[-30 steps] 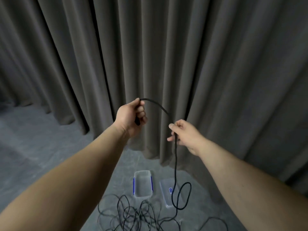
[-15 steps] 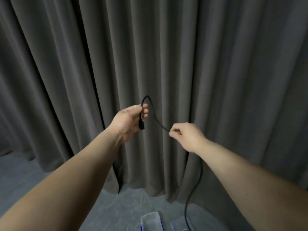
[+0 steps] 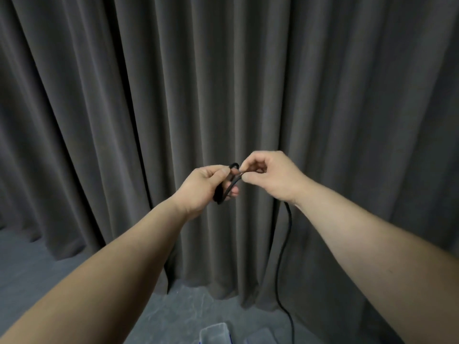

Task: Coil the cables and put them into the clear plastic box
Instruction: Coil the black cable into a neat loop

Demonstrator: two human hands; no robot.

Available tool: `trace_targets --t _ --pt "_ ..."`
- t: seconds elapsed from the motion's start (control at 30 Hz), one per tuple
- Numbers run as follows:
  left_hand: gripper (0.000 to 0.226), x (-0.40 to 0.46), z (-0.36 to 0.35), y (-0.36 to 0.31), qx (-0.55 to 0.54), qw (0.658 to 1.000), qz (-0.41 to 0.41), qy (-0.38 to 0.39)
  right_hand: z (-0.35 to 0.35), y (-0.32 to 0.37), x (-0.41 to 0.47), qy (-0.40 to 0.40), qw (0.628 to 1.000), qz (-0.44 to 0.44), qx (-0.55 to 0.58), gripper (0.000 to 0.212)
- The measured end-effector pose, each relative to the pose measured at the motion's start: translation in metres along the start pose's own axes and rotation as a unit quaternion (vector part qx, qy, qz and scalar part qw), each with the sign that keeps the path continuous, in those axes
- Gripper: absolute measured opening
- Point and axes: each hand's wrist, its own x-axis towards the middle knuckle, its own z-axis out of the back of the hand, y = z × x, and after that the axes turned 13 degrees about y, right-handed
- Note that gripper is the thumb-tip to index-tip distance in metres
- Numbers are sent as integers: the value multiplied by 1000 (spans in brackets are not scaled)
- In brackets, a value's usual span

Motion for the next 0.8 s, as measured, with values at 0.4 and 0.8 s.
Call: trace_targets --t 0.4,0.8 --pt "30 -7 -46 -17 -192 980 50 27 24 -19 -19 -96 993 5 69 17" --pt "24 -15 -47 -22 -160 986 24 38 32 -8 -36 -20 991 -8 133 17"
